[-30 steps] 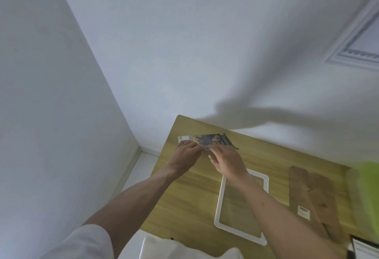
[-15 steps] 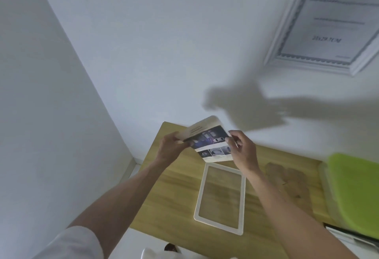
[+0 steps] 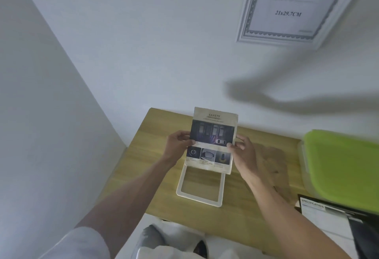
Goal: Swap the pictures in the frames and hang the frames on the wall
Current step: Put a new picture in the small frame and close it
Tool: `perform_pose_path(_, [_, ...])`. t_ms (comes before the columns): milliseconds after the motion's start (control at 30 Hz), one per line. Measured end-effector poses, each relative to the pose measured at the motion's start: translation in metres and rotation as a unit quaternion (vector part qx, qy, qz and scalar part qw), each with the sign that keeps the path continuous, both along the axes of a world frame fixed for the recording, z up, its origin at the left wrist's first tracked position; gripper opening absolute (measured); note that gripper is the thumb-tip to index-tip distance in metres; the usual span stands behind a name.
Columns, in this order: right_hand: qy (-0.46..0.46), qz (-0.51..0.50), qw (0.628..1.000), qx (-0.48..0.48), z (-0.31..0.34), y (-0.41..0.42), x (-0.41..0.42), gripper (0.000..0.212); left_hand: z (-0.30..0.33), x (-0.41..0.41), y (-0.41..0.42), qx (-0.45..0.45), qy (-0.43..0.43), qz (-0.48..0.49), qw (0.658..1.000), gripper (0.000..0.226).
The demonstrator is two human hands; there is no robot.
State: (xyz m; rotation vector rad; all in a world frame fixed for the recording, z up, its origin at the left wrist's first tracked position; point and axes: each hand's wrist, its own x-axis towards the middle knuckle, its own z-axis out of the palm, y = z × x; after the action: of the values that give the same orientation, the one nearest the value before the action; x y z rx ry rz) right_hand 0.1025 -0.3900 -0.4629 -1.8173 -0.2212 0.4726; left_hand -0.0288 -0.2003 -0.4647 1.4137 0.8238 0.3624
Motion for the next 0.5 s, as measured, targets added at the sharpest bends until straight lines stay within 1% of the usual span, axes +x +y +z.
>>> perform_pose_path(133, [-0.031, 0.052, 0.990, -0.130, -0.025, -0.018, -0.010, 0.048, -0.021, -0.009, -0.010, 0.041, 0.065, -0.036, 0.996, 0.026])
perform_pose_path(200, [-0.032, 0.077, 0.982, -0.167, -0.037, -0.023, -0.016, 0.049, -0.034, -0.016, -0.013, 0.079, 0.107, -0.061, 0.989, 0.029])
perform_pose_path(267, [-0.029, 0.091, 0.977, -0.190, -0.044, -0.024, -0.023, 0.046, -0.045, -0.022, -0.016, 0.119, 0.148, -0.079, 0.979, 0.038])
perform_pose_path(367, [-0.038, 0.111, 0.968, -0.221, -0.054, -0.021, -0.033, 0.038, -0.054, -0.028, -0.019, 0.162, 0.175, -0.091, 0.967, 0.051])
perform_pose_path(500, [-0.086, 0.129, 0.947, -0.280, -0.069, -0.017, -0.040, 0.020, -0.062, -0.032, -0.024, 0.206, 0.210, -0.109, 0.950, 0.055])
